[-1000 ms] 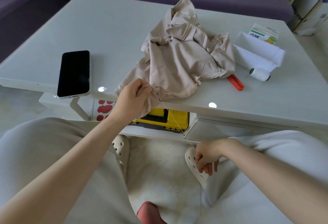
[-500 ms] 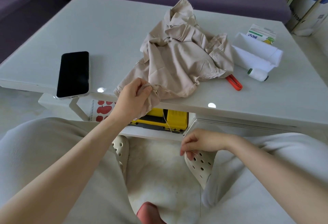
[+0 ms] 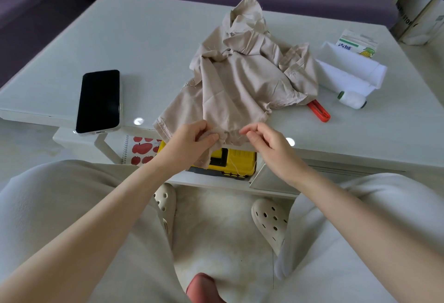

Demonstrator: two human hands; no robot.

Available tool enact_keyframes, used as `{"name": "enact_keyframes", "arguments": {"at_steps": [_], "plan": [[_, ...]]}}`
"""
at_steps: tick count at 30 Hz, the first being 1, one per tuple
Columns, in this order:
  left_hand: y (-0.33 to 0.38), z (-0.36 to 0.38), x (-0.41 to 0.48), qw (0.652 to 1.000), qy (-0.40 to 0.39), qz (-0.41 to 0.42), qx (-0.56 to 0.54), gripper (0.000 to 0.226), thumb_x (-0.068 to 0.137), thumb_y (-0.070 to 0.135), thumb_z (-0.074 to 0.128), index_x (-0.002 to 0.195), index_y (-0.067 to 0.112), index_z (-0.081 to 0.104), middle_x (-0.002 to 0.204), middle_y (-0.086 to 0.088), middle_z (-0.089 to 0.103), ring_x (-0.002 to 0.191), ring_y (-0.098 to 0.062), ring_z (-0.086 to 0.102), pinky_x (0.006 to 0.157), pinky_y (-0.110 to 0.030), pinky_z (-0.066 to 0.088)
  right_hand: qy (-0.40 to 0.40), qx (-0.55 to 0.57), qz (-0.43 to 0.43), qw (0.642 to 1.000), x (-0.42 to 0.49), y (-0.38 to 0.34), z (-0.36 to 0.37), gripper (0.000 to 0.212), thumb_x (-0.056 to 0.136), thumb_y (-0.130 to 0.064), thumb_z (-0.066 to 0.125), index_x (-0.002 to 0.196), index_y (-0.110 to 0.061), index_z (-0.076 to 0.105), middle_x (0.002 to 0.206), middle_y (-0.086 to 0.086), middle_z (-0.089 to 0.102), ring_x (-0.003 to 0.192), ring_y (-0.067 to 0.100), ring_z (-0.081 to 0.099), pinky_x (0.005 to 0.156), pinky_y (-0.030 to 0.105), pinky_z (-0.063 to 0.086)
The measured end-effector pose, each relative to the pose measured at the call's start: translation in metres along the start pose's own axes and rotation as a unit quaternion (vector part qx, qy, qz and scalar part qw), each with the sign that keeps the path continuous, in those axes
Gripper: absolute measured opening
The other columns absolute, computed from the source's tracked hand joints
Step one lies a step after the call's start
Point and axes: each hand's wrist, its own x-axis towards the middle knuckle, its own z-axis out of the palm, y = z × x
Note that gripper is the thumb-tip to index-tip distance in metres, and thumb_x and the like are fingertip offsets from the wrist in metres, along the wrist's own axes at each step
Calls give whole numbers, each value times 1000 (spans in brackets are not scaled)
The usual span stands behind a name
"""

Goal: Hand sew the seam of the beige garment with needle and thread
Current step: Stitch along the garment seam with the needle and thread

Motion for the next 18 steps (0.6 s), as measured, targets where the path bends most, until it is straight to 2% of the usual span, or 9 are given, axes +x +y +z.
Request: {"name": "enact_keyframes", "arguments": {"at_steps": [1,3,5,7,9,12,15,18], "plan": [[1,0,-1,1000,-7,1,-1,23,95,17,53,97,-6,57,64,-10,52,55,-13,47,55,-21,43,-2,-8,-12,1000,1,-1,1,18,98,-18,47,112,-15,58,66,0,49,59,12,44,61,24,39],[4,0,-3,1000,-19,8,5,21,96,15,53,95,-6,57,60,-6,49,43,-3,42,48,-14,38,-14,-29,-36,999,4,-1,3,25,94,-15,57,119,-15,57,64,-6,39,57,4,37,62,15,36],[8,0,-5,999,-31,13,1,21,96,13,52,94,-7,57,58,-3,47,35,-1,38,39,-8,30,-23,-55,-48,997,7,0,7,32,89,-13,64,120,-13,58,64,-7,38,57,3,37,63,12,36],[10,-1,-5,999,-41,21,-2,22,97,13,51,95,-9,57,56,-2,46,35,-1,37,39,-7,28,-27,-72,-58,995,8,0,10,25,86,-14,67,111,-12,64,62,-8,39,56,3,39,60,12,35],[11,-2,-6,998,-56,22,0,23,97,12,50,97,-10,57,56,-1,46,37,-1,37,41,-7,28,-26,-77,-57,995,11,1,13,5,86,-14,68,91,-15,66,62,-10,40,56,3,39,58,14,33],[9,-7,-7,997,-71,10,-11,20,98,9,46,98,-5,61,55,-4,50,39,-2,38,41,-8,30,-11,-83,-61,995,14,1,14,9,86,-16,68,80,-11,65,62,-8,42,57,4,40,57,15,32],[5,-13,-5,999,-1,32,30,14,96,11,50,95,16,63,69,2,59,54,0,48,50,-7,35,7,-89,-75,993,15,0,14,16,86,-24,68,79,-11,64,68,0,49,58,4,42,58,13,32],[3,-16,-4,989,115,66,70,9,91,6,55,89,15,55,76,11,53,57,4,47,52,-7,37,24,-96,-85,991,16,1,13,14,89,-25,64,80,-14,61,75,-8,49,64,1,46,62,12,35]]}}
